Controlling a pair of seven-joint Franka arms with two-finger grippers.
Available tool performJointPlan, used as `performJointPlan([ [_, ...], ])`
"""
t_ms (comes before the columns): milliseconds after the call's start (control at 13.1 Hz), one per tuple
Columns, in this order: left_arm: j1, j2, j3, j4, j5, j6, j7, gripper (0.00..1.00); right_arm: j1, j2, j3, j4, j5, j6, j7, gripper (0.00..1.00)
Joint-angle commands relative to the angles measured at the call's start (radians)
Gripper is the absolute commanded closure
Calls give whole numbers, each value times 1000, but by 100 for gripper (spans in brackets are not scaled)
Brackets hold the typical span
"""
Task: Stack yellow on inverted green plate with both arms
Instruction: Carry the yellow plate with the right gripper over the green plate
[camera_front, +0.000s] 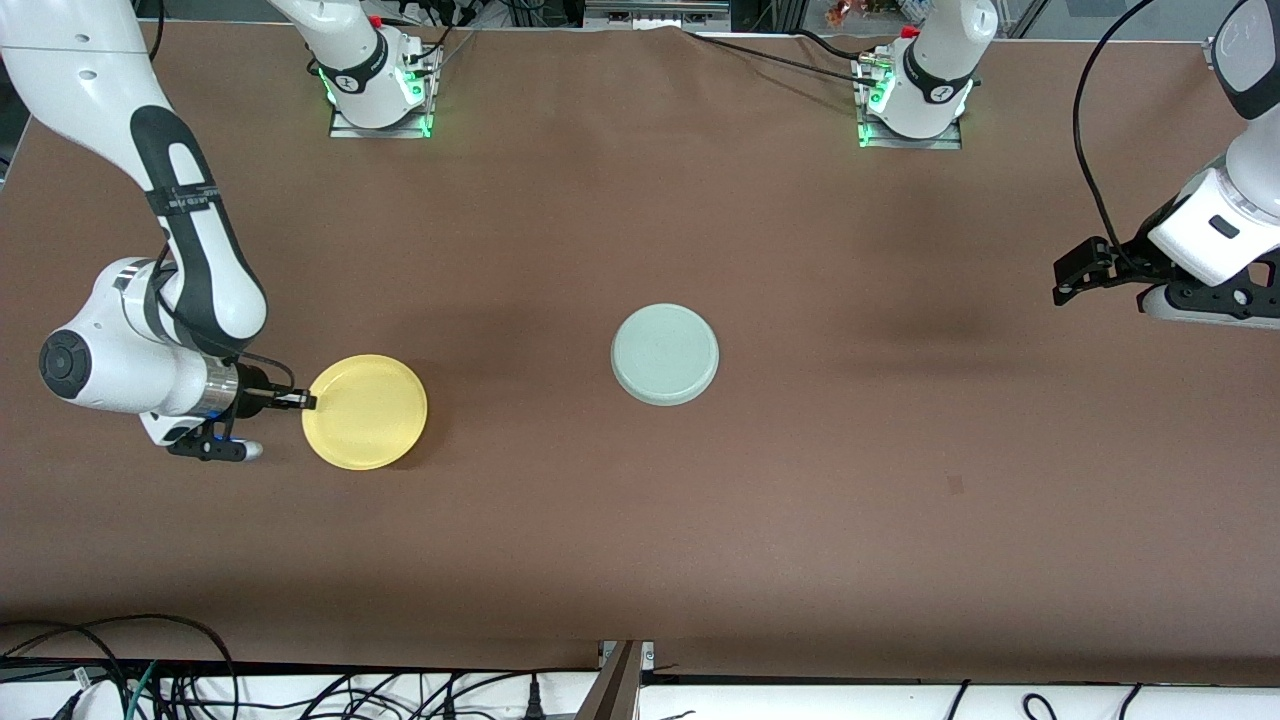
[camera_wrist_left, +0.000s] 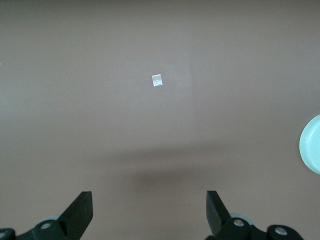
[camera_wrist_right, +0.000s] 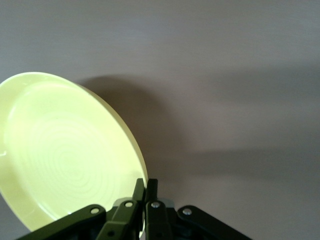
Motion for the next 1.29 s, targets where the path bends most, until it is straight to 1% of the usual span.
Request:
performJointPlan([
  [0, -1, -25, -2, -21, -16, 11, 26, 0, -7, -7, 92, 8, 73, -11, 116, 100],
  [76, -1, -25, -2, -12, -15, 3, 26, 0, -3, -6, 135, 12, 105, -1, 194, 100],
  [152, -2, -23, -3, -3, -14, -15, 26, 0, 11, -3, 166, 28, 119, 11, 263, 100],
  [228, -4, -23, -3, 2, -11, -15, 28, 0, 46, 0, 183, 35, 121, 31, 334, 100],
  [533, -5, -21, -3, 2, -11, -15, 121, 0, 285, 20, 183, 32, 117, 173, 619, 100],
  [761, 1, -18, -2, 1, -11, -14, 118, 0, 408, 31, 183, 25, 117, 226, 724, 100],
  [914, 1, -18, -2, 1, -11, -12, 117, 0, 468, 42, 181, 21, 116, 244, 791, 100],
  [1218, 1, -18, -3, 1, -11, -12, 118, 0, 504, 42, 181, -39, 111, 284, 796, 100],
])
